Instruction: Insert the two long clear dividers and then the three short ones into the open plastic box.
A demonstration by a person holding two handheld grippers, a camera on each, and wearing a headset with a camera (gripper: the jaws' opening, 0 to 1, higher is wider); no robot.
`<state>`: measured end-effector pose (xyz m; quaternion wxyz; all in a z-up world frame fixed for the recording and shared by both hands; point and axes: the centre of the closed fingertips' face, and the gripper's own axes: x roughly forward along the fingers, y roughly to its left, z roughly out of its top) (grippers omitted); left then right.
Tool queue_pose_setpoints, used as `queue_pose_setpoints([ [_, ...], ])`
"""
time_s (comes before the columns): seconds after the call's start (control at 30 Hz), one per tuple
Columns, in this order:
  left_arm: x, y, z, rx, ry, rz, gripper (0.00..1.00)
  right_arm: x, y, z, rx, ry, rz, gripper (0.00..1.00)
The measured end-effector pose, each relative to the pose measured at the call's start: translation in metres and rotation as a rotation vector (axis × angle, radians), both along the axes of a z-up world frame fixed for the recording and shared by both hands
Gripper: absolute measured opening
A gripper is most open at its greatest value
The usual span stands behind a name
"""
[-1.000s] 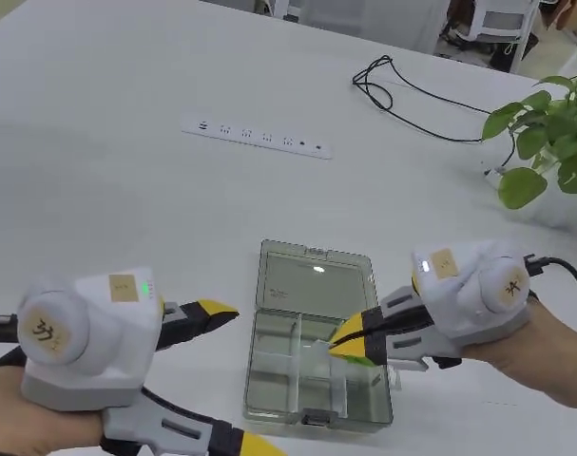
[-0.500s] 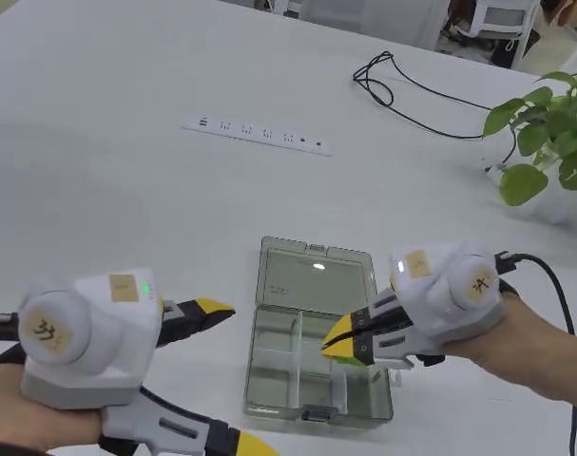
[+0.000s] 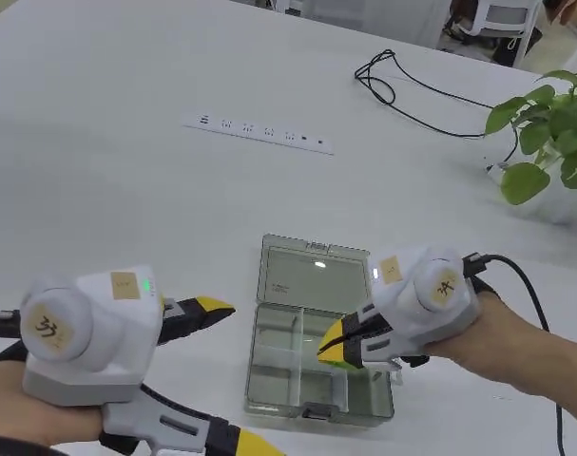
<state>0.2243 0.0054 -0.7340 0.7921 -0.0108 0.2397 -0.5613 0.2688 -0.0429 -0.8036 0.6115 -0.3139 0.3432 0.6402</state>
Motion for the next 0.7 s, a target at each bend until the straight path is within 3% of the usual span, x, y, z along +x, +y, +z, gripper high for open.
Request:
queue_pose_setpoints([
  [0.7,0.0017,-0.0020,0.0011,-0.006,-0.001,-0.007,1.00,-0.0013,-0.0002,-0.0076,-0.093,-0.020,0.036,0.02],
])
